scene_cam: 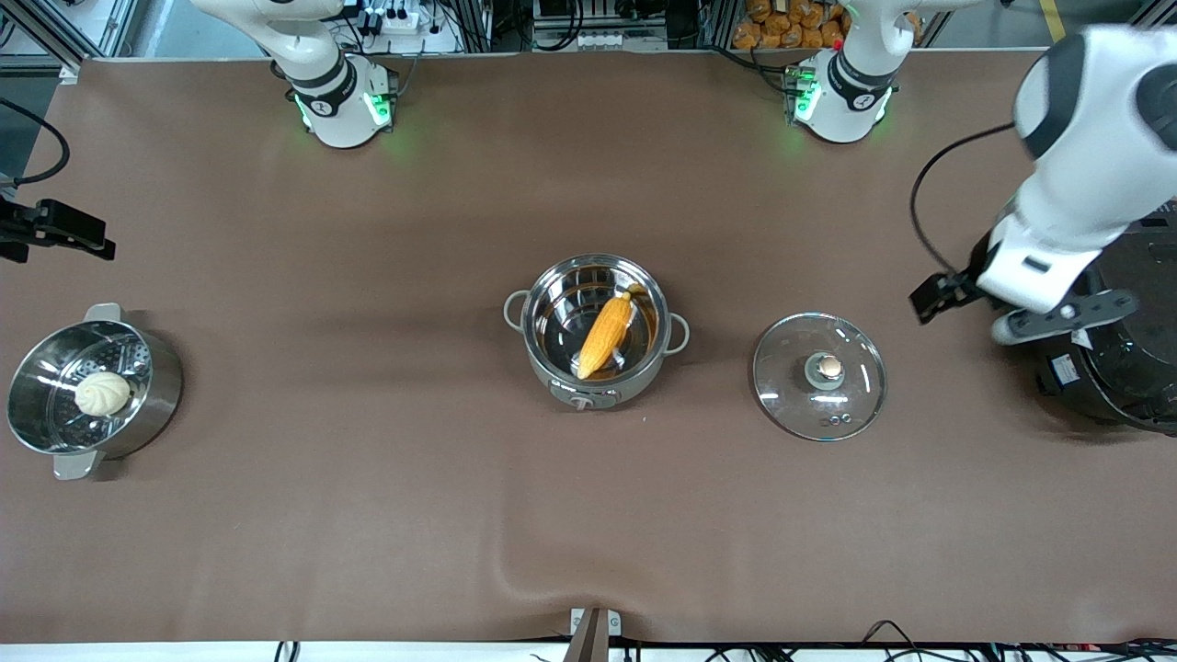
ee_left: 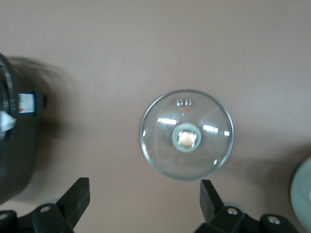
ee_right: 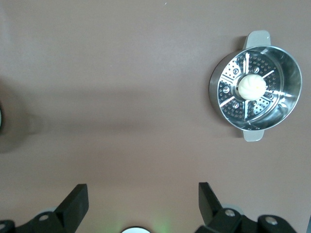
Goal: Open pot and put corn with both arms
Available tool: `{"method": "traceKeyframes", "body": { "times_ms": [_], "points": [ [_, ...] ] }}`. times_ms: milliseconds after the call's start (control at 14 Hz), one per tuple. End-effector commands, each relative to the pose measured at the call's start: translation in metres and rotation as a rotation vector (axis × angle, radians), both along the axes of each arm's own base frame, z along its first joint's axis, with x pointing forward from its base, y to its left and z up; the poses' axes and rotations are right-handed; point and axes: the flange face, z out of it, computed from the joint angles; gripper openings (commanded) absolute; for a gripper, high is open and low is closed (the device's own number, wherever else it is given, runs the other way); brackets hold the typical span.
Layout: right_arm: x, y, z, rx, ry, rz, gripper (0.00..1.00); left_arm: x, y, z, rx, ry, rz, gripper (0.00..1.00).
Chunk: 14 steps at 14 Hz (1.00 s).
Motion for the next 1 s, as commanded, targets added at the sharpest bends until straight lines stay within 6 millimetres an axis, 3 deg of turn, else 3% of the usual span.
{"method": "traceKeyframes", "body": {
  "times_ms": [0,71,286,500,929],
  "points": [
    [-0.008,0.001,0.018,0.026,-0.022,0.008,1.00,-0.007,0.007,0.050,-0.037,0.042,-0.089,1.00],
    [-0.012,0.003,0.024,0.041,-0.036,0.002,1.00,-0.009,0.007,0.058,-0.043,0.050,-0.111,1.00],
    [-0.012,-0.006,0.026,0.041,-0.047,-0.016,1.00,-0.016,0.037,0.087,-0.133,0.081,-0.134,1.00],
    [-0.008,-0.016,0.030,0.040,-0.100,-0.033,1.00,-0.028,0.043,0.110,-0.117,0.071,-0.191,1.00],
    [-0.009,-0.022,0.028,0.050,-0.100,-0.084,1.00,-0.031,0.039,0.115,-0.121,0.065,-0.197,1.00]
  ]
}}
